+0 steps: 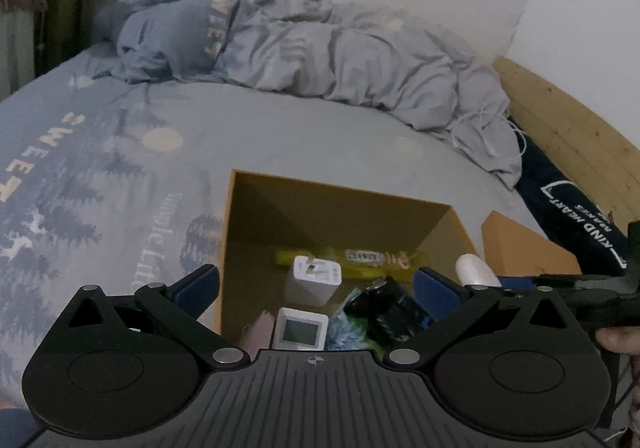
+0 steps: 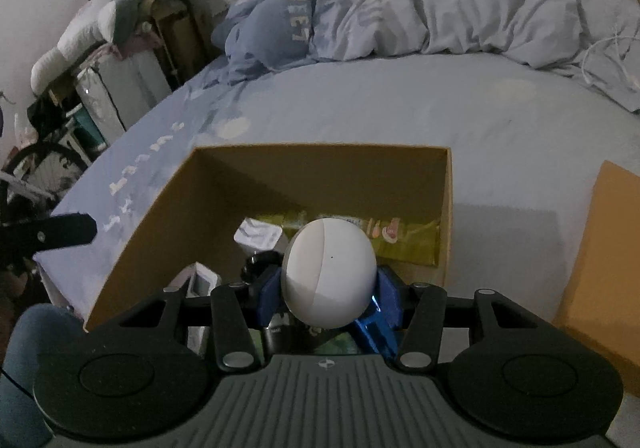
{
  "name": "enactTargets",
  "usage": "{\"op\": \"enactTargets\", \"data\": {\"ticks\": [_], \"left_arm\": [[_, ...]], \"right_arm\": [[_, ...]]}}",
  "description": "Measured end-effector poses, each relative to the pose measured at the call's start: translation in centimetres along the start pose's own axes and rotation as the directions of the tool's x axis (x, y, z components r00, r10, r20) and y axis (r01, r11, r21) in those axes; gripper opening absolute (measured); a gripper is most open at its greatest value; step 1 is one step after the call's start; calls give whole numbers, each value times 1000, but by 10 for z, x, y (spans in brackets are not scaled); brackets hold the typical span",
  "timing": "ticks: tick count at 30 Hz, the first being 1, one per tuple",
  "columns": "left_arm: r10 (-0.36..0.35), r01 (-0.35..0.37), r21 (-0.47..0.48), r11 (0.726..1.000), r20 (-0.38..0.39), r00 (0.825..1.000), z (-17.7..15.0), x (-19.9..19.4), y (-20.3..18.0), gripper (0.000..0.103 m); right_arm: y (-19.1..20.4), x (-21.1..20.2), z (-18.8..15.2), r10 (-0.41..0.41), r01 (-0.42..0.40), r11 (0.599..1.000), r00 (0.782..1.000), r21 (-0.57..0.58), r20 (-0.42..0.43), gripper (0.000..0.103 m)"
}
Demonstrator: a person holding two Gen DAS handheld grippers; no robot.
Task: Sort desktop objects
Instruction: 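Lower the earbud case into the box and open the right tool, then withdraw the right tool up and away from the box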
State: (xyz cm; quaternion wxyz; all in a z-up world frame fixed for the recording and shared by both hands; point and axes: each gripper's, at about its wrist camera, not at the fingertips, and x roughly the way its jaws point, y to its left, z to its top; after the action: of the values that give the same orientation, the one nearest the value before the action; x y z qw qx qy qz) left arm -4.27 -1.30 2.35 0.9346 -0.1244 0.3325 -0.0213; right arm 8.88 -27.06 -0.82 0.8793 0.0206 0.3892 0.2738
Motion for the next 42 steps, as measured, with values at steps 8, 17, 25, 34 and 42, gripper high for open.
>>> {"op": "enactTargets", "data": {"ticks": [8, 17, 25, 34, 42], "left_arm": [[31, -29, 63, 998, -32, 999, -18, 16, -10, 103], [31, -25, 152, 988, -39, 999, -21, 31, -22, 103], [28, -18, 137, 990, -74, 997, -24, 38, -17, 103], [26, -12, 136, 991, -102, 994, -27, 42, -19, 103], [32, -17, 143, 990, -101, 994, -27, 41, -21, 103]], "right_arm": [[3, 10, -13, -1, 0, 1000, 1000, -21, -31, 50], [11, 20, -24, -10, 6, 999, 996, -52, -83, 50], [11, 31, -26, -40, 31, 997, 992, -75, -116, 47], [10, 32, -27, -56, 45, 994, 993, -96, -108, 45], [8, 29, -26, -34, 27, 997, 994, -77, -101, 60]]}}
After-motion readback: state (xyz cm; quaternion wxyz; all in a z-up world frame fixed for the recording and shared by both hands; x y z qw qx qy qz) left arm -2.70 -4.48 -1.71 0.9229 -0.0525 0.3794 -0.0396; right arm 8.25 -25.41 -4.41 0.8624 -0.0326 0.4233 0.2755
